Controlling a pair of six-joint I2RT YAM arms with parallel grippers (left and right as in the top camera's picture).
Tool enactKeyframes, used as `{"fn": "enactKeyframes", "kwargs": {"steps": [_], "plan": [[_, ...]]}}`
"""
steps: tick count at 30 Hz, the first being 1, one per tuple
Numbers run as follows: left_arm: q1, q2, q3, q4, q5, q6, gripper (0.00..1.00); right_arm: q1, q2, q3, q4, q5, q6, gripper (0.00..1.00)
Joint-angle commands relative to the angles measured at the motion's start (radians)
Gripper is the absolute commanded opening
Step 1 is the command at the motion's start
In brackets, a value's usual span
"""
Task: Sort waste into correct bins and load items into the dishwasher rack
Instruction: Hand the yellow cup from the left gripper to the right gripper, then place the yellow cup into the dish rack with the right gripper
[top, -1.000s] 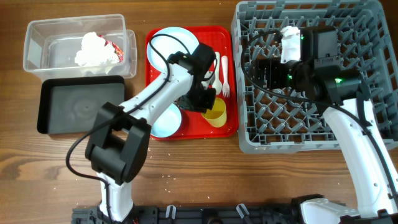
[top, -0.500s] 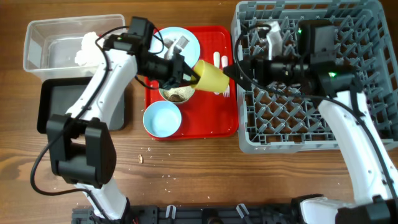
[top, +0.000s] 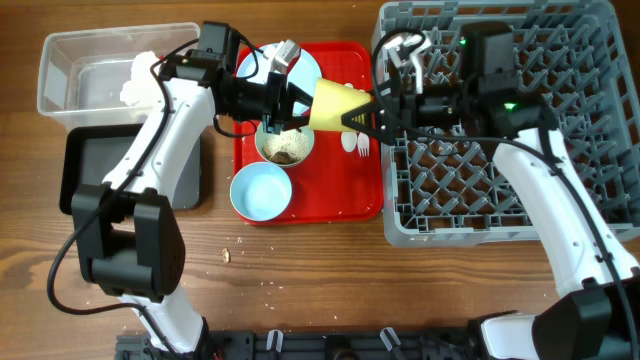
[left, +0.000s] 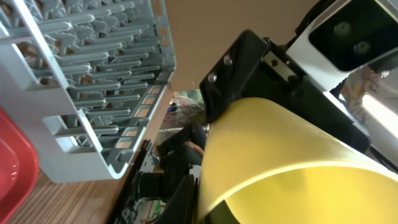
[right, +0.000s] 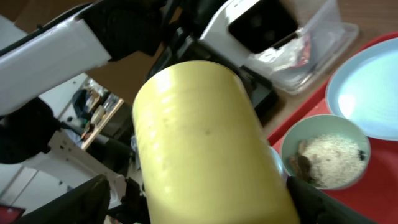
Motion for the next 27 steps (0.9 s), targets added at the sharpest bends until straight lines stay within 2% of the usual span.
{"fn": "enactKeyframes", "kwargs": {"steps": [1, 7, 8, 11, 13, 15, 17, 20, 23, 27], "plan": [[0.002, -0.019, 0.014, 0.003, 0.035, 0.022, 0.04, 0.04, 0.013, 0.016, 0.014, -0.006, -0.014, 0.74], [0.002, -0.019, 0.014, 0.003, 0.035, 0.022, 0.05, 0.051, 0.013, 0.016, 0.022, -0.002, -0.013, 0.46], [0.002, -0.019, 0.014, 0.003, 0.035, 0.022, 0.09, 0.051, 0.013, 0.016, 0.022, -0.001, -0.013, 0.45], [0.002, -0.019, 0.014, 0.003, 0.034, 0.022, 0.38, 0.047, 0.013, 0.016, 0.023, 0.031, -0.002, 0.39], [0.002, -0.019, 0.014, 0.004, 0.032, 0.023, 0.5, 0.02, 0.012, 0.016, 0.025, 0.083, 0.051, 0.36], [0.002, -0.019, 0.014, 0.004, 0.015, 0.023, 0.57, -0.03, 0.004, 0.016, 0.016, 0.101, 0.071, 0.29], [0.002, -0.019, 0.014, 0.004, -0.026, 0.023, 0.59, -0.092, -0.023, 0.016, -0.007, 0.137, 0.095, 0.29], [0.002, -0.019, 0.014, 0.004, -0.149, 0.023, 0.61, -0.168, -0.088, 0.016, -0.103, 0.27, 0.12, 0.3], [0.002, -0.019, 0.014, 0.003, -0.403, 0.022, 0.64, -0.198, -0.171, 0.016, -0.303, 0.548, 0.18, 0.32], [0.002, -0.019, 0.014, 0.003, -0.703, 0.014, 0.68, -0.159, -0.216, 0.016, -0.6, 0.89, 0.298, 0.32]]}}
